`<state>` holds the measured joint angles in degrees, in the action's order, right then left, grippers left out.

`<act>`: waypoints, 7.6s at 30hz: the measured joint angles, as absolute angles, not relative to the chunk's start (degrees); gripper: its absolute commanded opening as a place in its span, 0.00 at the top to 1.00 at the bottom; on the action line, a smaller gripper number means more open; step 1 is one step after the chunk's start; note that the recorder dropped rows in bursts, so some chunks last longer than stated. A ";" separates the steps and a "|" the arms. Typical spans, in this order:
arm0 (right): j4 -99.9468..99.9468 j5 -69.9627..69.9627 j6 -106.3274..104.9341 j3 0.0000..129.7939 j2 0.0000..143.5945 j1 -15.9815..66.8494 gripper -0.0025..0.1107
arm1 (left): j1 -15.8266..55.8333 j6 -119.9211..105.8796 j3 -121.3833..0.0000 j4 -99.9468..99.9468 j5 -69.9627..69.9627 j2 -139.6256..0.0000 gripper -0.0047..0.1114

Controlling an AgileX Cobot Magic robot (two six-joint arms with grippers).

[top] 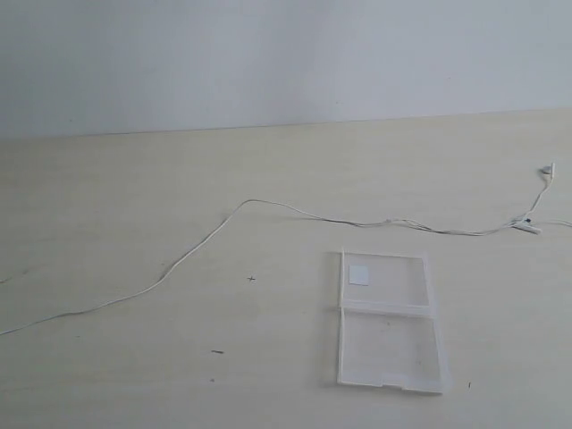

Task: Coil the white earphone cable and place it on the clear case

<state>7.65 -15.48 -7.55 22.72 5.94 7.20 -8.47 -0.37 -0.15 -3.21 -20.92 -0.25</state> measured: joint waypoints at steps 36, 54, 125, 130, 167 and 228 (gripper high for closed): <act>35.41 32.11 -61.92 77.85 109.63 24.53 0.89 | -8.47 -0.37 -0.15 -3.21 -20.92 -0.25 0.96; 7.91 61.30 -40.02 123.11 136.47 27.29 0.85 | -8.47 -0.37 -0.15 -3.21 -20.92 -0.25 0.96; 30.53 56.50 -40.72 123.34 90.21 27.29 0.98 | -8.47 8.96 0.19 0.00 44.45 -0.25 0.96; 30.31 56.05 -39.93 125.77 89.87 27.29 0.98 | -8.47 19.01 -2.82 1.19 36.32 -0.91 0.96; 13.39 70.08 -8.76 133.24 88.10 27.29 0.98 | 18.45 68.99 -49.97 70.19 51.63 -86.92 0.36; 9.02 70.19 -6.56 133.24 86.80 27.29 0.98 | 31.89 67.07 -58.53 59.05 38.23 -97.06 0.96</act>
